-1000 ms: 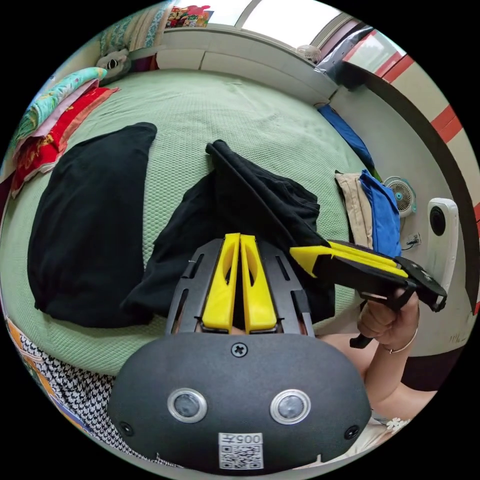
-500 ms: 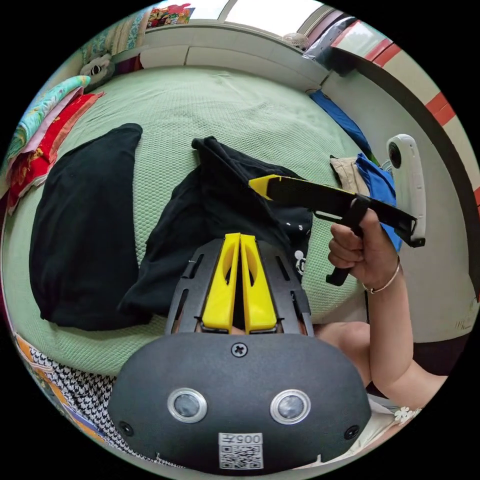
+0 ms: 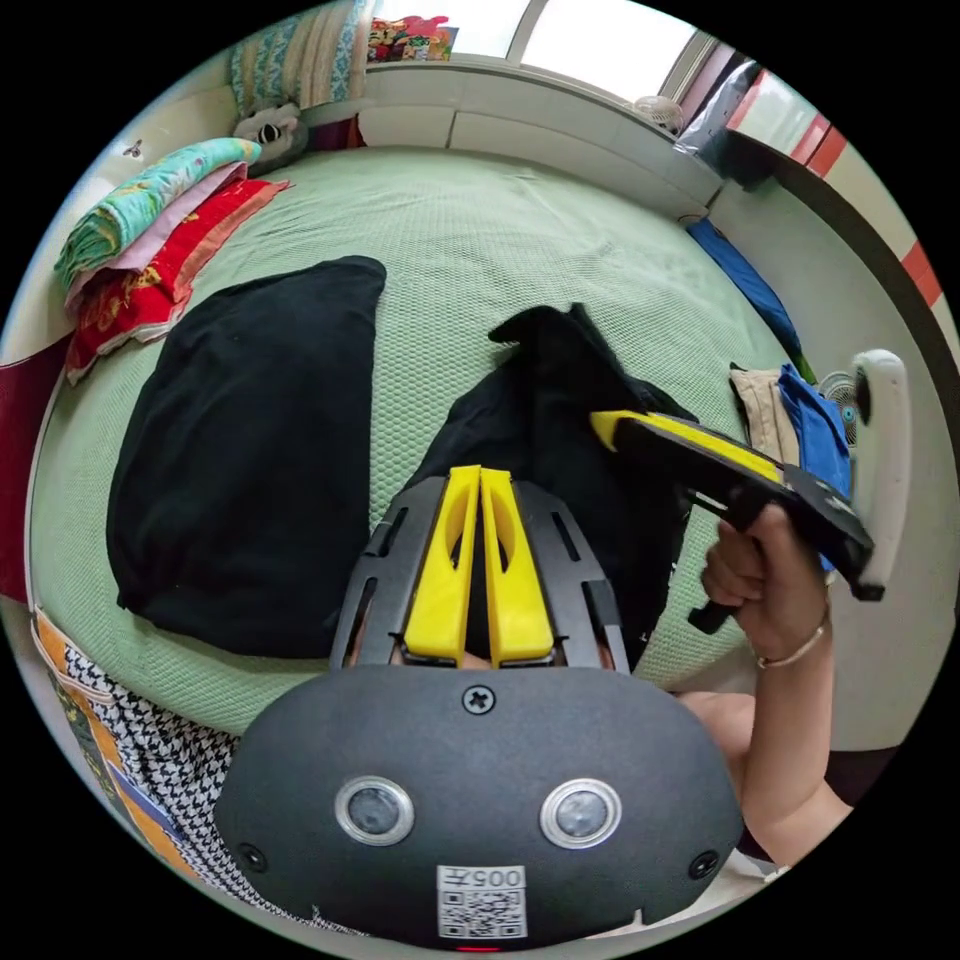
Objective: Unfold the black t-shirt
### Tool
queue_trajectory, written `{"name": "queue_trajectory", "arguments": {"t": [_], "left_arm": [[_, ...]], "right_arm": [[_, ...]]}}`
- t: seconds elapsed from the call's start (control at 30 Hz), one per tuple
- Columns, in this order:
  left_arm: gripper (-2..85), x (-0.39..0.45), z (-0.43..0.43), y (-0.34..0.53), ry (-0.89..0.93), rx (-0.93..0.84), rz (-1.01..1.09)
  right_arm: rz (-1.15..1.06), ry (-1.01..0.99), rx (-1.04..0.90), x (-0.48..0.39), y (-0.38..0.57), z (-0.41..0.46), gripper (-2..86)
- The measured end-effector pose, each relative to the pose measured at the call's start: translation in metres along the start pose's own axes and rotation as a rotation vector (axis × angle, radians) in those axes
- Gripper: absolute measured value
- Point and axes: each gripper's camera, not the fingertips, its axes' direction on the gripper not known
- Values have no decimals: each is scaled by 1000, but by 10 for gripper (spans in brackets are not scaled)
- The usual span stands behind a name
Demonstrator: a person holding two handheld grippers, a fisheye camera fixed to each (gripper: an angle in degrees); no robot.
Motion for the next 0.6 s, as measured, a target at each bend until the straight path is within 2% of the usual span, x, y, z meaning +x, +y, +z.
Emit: {"name": "queue_trajectory", "arguments": {"t": [0.27,0.33,0.47,0.6], "left_arm": [[93,20,13,-17,-68,65,48],[139,33,26,-24,-114,41,73],[170,56,45,-35,-226,9,128],[171,73,73,-41,-175,-79,138]], "right_arm": [[171,182,122,27,78,-112,-6],[209,224,141,38,88,-134,-6],[278,229,168,60,116,-172,-6],[313,222,187,72,130,-189,-6]]}}
